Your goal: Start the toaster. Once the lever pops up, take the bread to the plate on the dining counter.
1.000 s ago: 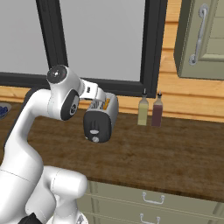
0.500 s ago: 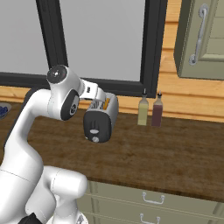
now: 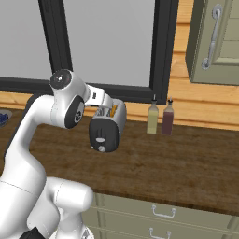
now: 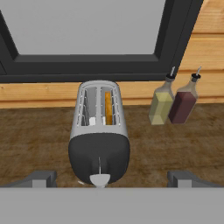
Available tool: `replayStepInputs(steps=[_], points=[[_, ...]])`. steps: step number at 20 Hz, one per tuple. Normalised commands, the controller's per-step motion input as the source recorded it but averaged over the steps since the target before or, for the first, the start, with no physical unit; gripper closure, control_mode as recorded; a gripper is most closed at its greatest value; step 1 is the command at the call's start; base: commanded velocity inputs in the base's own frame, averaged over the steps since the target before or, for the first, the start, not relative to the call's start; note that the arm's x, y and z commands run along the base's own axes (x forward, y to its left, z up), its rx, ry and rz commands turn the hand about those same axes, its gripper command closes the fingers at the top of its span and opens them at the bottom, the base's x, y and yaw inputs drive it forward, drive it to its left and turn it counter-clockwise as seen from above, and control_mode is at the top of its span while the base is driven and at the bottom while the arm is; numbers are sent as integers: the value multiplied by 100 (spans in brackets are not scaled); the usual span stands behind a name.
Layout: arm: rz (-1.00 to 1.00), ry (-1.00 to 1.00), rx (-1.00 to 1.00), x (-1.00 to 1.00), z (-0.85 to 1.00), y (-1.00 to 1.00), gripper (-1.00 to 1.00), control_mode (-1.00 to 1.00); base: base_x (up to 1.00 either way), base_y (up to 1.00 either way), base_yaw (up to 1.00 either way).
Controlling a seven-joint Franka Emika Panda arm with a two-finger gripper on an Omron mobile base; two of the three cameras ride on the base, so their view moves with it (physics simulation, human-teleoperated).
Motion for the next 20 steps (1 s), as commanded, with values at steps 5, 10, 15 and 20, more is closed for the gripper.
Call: replayStepInputs(steps=[5, 10, 15, 20], points=[[0, 0, 0, 0, 0, 0, -100, -100, 0, 0, 0], [0, 0, 0, 0, 0, 0, -100, -100, 0, 0, 0], [0, 0, 0, 0, 0, 0, -100, -100, 0, 0, 0], [0, 0, 0, 0, 0, 0, -100, -100, 0, 0, 0]])
